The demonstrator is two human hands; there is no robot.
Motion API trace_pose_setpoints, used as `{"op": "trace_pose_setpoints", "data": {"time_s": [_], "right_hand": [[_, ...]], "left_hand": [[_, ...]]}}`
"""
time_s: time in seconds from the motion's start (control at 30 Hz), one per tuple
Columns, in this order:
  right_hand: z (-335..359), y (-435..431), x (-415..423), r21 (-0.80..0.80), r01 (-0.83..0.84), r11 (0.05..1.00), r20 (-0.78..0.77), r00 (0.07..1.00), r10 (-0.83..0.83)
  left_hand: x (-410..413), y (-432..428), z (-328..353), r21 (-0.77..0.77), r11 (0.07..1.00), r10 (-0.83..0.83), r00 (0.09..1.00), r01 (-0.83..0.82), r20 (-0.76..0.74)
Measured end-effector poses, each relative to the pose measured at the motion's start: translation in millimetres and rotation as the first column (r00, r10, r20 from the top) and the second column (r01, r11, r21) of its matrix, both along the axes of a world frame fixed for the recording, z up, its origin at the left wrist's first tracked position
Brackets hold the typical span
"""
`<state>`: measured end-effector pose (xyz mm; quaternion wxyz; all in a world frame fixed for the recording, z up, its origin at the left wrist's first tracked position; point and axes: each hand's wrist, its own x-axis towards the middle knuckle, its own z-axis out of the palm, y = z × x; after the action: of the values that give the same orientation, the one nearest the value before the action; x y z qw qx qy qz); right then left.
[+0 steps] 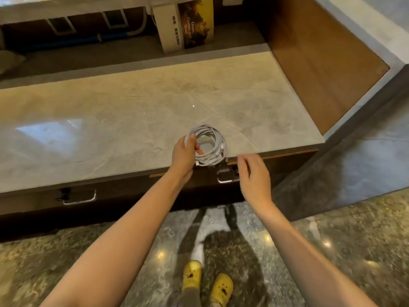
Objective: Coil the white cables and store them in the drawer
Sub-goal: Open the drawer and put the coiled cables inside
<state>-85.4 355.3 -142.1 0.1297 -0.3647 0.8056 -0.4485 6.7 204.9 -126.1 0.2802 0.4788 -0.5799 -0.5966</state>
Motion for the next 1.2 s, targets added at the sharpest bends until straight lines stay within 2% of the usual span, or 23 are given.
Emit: {"op": "trace_pose_setpoints", "data": {"time_s": [0.03, 0.07, 0.13, 0.2, 0.43, 0.63, 0.7, 0.77, 0.8, 0.87, 0.9, 0.93, 0.97, 1.0, 1.03, 1.1, 1.13, 1.2], "right_hand": [[-13.1, 11.0, 6.3, 0.044, -0.070, 0.997, -0.138, 0.988, 0.075], [-30.0, 18.2, 10.5, 0.141, -0.163, 0.976, -0.207, 0.960, 0.190], [-64.3, 24.1, 14.6, 0.358, -0.304, 0.883, -0.226, 0.889, 0.397], [-92.3, 21.7, 14.3, 0.460, -0.353, 0.815, -0.246, 0.831, 0.499], [-129.2, 3.5, 5.4, 0.470, -0.253, 0.846, -0.448, 0.757, 0.475], [-144.6, 10.4, 17.0, 0.378, -0.185, 0.907, -0.513, 0.774, 0.371], [-142.5, 18.5, 23.0, 0.317, -0.196, 0.928, -0.484, 0.808, 0.336], [-135.2, 28.9, 31.1, 0.189, -0.211, 0.959, -0.337, 0.903, 0.265], [-130.0, 34.1, 35.8, 0.124, -0.171, 0.977, -0.246, 0.949, 0.198], [-121.9, 40.4, 48.8, 0.006, 0.065, 0.998, 0.002, 0.998, -0.065], [-119.3, 38.9, 53.7, -0.027, 0.231, 0.973, 0.244, 0.945, -0.218], [-117.3, 32.8, 55.5, -0.029, 0.379, 0.925, 0.545, 0.782, -0.303], [-117.1, 25.4, 53.7, -0.021, 0.469, 0.883, 0.795, 0.544, -0.270], [-117.3, 19.2, 50.0, -0.019, 0.528, 0.849, 0.922, 0.337, -0.189], [-117.3, 14.6, 45.5, -0.026, 0.581, 0.814, 0.977, 0.187, -0.103], [-122.6, 6.6, 39.3, -0.014, 0.679, 0.734, 0.999, -0.021, 0.039], [-126.7, 6.0, 38.6, -0.005, 0.704, 0.710, 0.992, -0.088, 0.094], [-135.9, 9.5, 39.1, -0.062, 0.683, 0.728, 0.981, -0.092, 0.170]], "left_hand": [[0.3, -3.8, -2.0, -0.019, 1.000, 0.008, 1.000, -0.008, 0.010], [0.7, -6.1, -4.4, -0.036, 0.999, 0.015, 1.000, -0.015, 0.017], [0.3, -8.4, -8.6, -0.063, 0.998, 0.010, 1.000, -0.009, 0.025], [0.8, -8.4, -12.7, -0.087, 0.996, 0.006, 0.999, -0.004, 0.032], [2.7, -11.7, -16.5, -0.055, 0.998, -0.024, 1.000, 0.023, -0.016], [4.9, -11.6, -16.0, -0.051, 0.996, -0.069, 0.997, 0.068, -0.029], [5.7, -12.1, -14.7, -0.047, 0.996, -0.079, 0.997, 0.078, -0.026], [6.1, -12.4, -14.3, -0.026, 0.996, -0.087, 0.996, 0.086, -0.033], [6.3, -12.2, -14.3, -0.010, 0.996, -0.088, 0.995, 0.087, -0.043], [6.5, -12.0, -13.9, 0.010, 0.997, -0.080, 0.995, 0.081, -0.062], [6.6, -11.8, -13.3, 0.010, 0.997, -0.079, 0.995, 0.080, -0.060], [6.4, -11.8, -12.9, 0.008, 0.997, -0.081, 0.995, 0.082, -0.054], [6.3, -11.8, -12.5, 0.010, 0.996, -0.085, 0.995, 0.086, -0.048], [6.3, -11.9, -12.0, 0.015, 0.996, -0.089, 0.995, 0.089, -0.043], [6.6, -11.8, -11.6, 0.023, 0.995, -0.091, 0.995, 0.092, -0.041], [7.3, -11.1, -10.5, 0.028, 0.995, -0.092, 0.995, 0.093, -0.042], [7.5, -11.0, -10.2, 0.030, 0.995, -0.092, 0.995, 0.093, -0.042], [7.0, -10.8, -9.8, 0.041, 0.995, -0.092, 0.994, 0.094, -0.052]]}}
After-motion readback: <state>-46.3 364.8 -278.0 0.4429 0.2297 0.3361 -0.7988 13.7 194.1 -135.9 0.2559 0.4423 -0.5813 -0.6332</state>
